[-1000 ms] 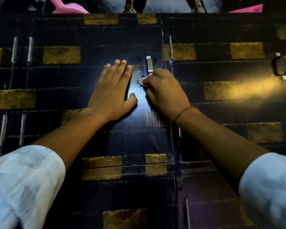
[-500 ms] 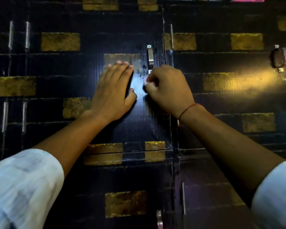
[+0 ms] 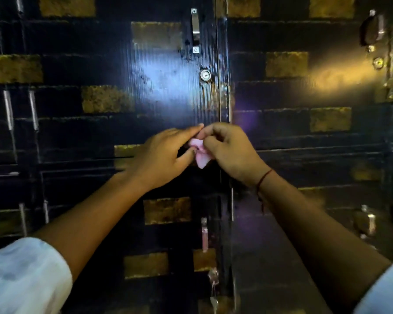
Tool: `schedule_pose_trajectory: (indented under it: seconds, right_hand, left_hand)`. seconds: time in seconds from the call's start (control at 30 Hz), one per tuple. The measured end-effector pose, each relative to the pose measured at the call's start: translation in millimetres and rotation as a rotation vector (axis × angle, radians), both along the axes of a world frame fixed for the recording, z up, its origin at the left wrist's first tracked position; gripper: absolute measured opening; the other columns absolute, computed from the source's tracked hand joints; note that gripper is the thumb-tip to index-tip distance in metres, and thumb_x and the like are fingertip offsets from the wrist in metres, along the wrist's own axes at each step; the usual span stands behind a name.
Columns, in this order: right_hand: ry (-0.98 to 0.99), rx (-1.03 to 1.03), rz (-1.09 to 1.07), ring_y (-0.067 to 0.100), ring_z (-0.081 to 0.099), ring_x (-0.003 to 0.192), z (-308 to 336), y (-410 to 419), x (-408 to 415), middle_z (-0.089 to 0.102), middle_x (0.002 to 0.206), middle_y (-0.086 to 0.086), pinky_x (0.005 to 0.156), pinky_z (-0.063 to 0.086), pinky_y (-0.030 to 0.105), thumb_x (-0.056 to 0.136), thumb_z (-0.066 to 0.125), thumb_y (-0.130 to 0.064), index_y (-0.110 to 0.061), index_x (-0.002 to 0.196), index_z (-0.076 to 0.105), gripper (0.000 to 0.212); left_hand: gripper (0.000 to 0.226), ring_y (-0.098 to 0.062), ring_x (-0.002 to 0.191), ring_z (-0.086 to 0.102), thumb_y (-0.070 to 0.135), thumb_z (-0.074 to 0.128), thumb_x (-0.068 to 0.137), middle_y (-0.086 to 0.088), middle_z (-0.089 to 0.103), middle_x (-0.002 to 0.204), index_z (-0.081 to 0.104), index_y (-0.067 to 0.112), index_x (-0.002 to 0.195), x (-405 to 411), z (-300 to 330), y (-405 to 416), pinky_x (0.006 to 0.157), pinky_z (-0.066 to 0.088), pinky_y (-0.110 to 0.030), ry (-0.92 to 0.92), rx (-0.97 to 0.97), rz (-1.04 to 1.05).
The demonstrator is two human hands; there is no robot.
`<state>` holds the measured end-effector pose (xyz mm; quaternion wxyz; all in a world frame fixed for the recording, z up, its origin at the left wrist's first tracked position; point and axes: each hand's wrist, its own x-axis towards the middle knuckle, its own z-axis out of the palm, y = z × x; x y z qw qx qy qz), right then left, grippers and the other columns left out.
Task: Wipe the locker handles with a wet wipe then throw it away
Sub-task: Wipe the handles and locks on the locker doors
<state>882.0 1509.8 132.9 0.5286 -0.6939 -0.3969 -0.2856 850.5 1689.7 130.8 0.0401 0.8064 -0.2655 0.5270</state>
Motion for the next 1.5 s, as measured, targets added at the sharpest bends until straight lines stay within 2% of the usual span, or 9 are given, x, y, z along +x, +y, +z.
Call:
schedule_pose_trajectory:
  seconds: [0.1, 0.23, 0.43, 0.7, 0.83, 0.97, 1.07, 1.37, 1.5]
  right_hand:
    - [0.192, 0.198, 0.087, 0.003, 0.056, 0.054, -32, -9, -7, 0.06, 0.066, -0.002, 0.05, 0.046, 0.021, 0.088, 0.064, -0.014, -0.016, 0.092, 0.058, 0.008]
    - [0.336, 0.174, 0.223, 0.005, 0.063, 0.066, -73, -25, -23, 0.068, 0.081, 0.001, 0.053, 0.05, 0.019, 0.089, 0.072, -0.014, -0.009, 0.117, 0.057, 0.032]
    - [0.314, 0.244, 0.103, 0.009, 0.067, 0.068, -119, -33, -30, 0.068, 0.074, -0.003, 0.059, 0.052, 0.025, 0.089, 0.073, -0.017, -0.017, 0.101, 0.064, 0.015]
    - [0.138, 0.031, -0.031, 0.003, 0.063, 0.079, -158, -20, -41, 0.063, 0.094, -0.015, 0.069, 0.055, 0.016, 0.091, 0.068, -0.01, -0.015, 0.11, 0.068, 0.02]
    - [0.089, 0.032, -0.264, 0.002, 0.057, 0.071, -176, -15, -26, 0.067, 0.088, -0.004, 0.065, 0.044, 0.008, 0.095, 0.06, -0.007, -0.012, 0.095, 0.075, 0.016]
    - [-0.03, -0.124, -0.415, 0.017, 0.055, 0.085, -193, 7, -12, 0.06, 0.093, 0.003, 0.079, 0.045, 0.021, 0.097, 0.056, -0.017, -0.015, 0.097, 0.073, 0.016]
    - [-0.004, -0.02, -0.385, 0.003, 0.051, 0.077, -196, 19, -11, 0.056, 0.098, -0.004, 0.067, 0.042, 0.007, 0.098, 0.054, -0.012, -0.015, 0.108, 0.066, 0.015]
    - [0.055, 0.14, -0.397, -0.003, 0.053, 0.064, -214, 33, -4, 0.055, 0.076, -0.014, 0.057, 0.044, 0.01, 0.095, 0.065, -0.026, -0.012, 0.093, 0.062, 0.014]
    - [0.105, 0.074, -0.407, 0.019, 0.057, 0.067, -224, 33, 3, 0.056, 0.066, -0.006, 0.058, 0.05, 0.037, 0.096, 0.059, -0.042, -0.015, 0.077, 0.06, 0.033]
  left_hand:
    - [0.024, -0.003, 0.094, 0.069, 0.022, 0.069, 0.095, 0.005, 0.078, 0.107, 0.077, 0.021, 0.117, -13, -28, -13, 0.081, 0.047, -0.013, 0.098, -0.185, -0.09]
    - [0.012, -0.009, 0.078, 0.072, 0.017, 0.069, 0.098, 0.007, 0.077, 0.085, 0.079, 0.022, 0.101, -31, -67, -33, 0.067, 0.056, -0.022, 0.383, -0.504, -0.186]
    - [0.018, -0.017, 0.069, 0.066, 0.014, 0.061, 0.102, -0.006, 0.071, 0.079, 0.075, 0.013, 0.091, -62, -102, -48, 0.057, 0.056, -0.027, 0.703, -1.003, -0.32]
    - [0.031, -0.012, 0.07, 0.068, 0.036, 0.053, 0.106, -0.002, 0.073, 0.078, 0.073, 0.013, 0.101, -64, -129, -46, 0.06, 0.055, -0.025, 0.924, -1.131, -0.334]
    - [0.024, -0.015, 0.082, 0.066, 0.029, 0.059, 0.103, -0.002, 0.072, 0.092, 0.074, 0.012, 0.096, -44, -153, -38, 0.075, 0.059, -0.036, 0.602, -0.749, 0.036]
    - [0.047, -0.031, 0.138, 0.042, 0.034, 0.06, 0.096, -0.013, 0.046, 0.148, 0.057, 0.018, 0.14, -26, -181, -13, 0.11, 0.036, -0.052, 0.105, -0.178, 0.431]
    - [0.062, -0.039, 0.15, 0.024, 0.04, 0.054, 0.099, -0.022, 0.024, 0.164, 0.039, 0.017, 0.154, -10, -198, 4, 0.116, 0.025, -0.057, 0.067, -0.042, 0.535]
    - [0.066, -0.042, 0.156, 0.007, 0.049, 0.026, 0.109, -0.023, 0.008, 0.169, 0.008, 0.018, 0.165, 24, -227, 37, 0.124, 0.005, -0.056, -0.105, 0.184, 0.646]
    - [0.068, -0.043, 0.155, 0.01, 0.048, 0.029, 0.109, -0.024, 0.01, 0.168, 0.007, 0.017, 0.165, 28, -230, 38, 0.124, 0.008, -0.057, -0.158, 0.184, 0.643]
